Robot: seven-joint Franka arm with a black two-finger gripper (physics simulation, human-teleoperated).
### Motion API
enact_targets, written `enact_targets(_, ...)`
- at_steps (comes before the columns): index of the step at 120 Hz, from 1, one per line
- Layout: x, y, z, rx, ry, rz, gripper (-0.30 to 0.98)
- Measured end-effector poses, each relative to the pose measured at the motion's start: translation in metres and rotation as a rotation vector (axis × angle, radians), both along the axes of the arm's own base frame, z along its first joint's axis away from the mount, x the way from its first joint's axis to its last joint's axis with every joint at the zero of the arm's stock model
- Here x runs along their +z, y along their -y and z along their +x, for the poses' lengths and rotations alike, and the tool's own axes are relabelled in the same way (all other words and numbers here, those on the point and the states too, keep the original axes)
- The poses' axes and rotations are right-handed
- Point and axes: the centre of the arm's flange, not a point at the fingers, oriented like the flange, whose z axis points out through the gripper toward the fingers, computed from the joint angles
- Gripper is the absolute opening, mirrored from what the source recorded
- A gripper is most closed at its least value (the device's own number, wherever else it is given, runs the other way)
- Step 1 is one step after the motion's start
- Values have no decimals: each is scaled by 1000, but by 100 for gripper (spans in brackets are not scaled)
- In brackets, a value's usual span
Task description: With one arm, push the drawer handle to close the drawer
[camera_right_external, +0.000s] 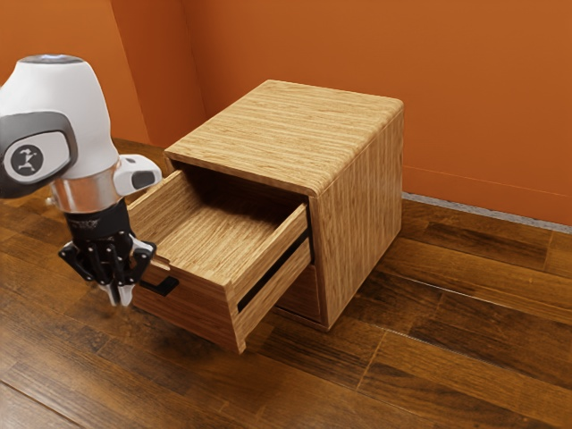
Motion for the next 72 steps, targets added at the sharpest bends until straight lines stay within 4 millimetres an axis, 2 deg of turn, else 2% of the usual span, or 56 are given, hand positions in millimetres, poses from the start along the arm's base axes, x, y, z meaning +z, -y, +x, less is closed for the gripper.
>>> enact_targets(18, -9, -19, 17, 48, 7, -4, -3)
enact_targets(47, -19, -31, 39, 88, 23, -10, -4)
enact_targets(72, -16, -33, 60, 97, 55, -3, -4)
